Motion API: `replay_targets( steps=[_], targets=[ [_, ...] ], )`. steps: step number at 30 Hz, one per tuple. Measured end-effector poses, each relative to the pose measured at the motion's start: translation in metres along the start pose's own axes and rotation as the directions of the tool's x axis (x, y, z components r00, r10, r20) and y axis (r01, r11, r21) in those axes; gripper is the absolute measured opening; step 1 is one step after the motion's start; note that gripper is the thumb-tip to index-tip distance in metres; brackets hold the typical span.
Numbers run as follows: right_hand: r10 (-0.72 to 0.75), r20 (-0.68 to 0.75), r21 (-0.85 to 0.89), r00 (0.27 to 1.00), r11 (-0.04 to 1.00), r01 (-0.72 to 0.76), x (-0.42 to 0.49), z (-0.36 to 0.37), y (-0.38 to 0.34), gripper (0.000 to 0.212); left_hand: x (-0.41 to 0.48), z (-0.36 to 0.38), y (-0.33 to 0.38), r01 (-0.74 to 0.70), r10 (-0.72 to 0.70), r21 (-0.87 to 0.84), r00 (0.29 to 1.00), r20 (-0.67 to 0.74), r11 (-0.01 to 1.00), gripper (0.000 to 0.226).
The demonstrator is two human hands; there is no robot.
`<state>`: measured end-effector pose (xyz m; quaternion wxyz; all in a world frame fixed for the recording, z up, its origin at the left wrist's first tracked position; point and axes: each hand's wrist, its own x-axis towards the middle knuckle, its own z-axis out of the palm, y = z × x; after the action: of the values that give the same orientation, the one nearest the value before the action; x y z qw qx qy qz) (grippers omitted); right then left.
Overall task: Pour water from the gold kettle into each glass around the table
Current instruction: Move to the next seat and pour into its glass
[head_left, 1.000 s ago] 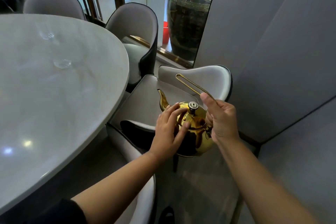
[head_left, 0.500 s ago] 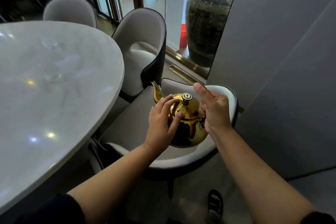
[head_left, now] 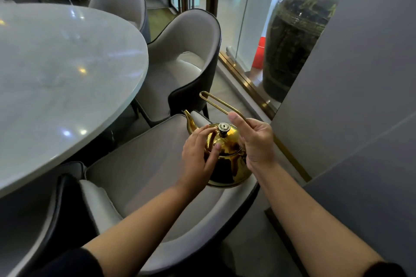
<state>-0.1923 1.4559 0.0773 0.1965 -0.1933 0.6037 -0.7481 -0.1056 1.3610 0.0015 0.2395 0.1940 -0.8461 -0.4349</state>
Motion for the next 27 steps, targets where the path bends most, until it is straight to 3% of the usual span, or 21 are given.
replay_targets(
  steps=[6,14,27],
  targets=[
    [0.022,0.078,0.011,0.997,1.0,-0.023,0.066,-0.038,0.02,0.049,0.051,0.047,-0.012,0.058,-0.055,0.041,0.996,-0.072,0.997,0.044],
    [0.105,0.316,0.006,0.943,0.994,-0.113,0.168,-0.052,0.029,0.047,0.126,0.085,-0.036,0.165,-0.154,0.023,0.953,-0.261,0.986,0.042],
    [0.152,0.538,0.003,0.829,0.983,-0.182,0.246,0.002,0.038,0.05,0.17,0.057,-0.047,0.292,-0.239,0.051,0.859,-0.453,0.955,0.042]
  ],
)
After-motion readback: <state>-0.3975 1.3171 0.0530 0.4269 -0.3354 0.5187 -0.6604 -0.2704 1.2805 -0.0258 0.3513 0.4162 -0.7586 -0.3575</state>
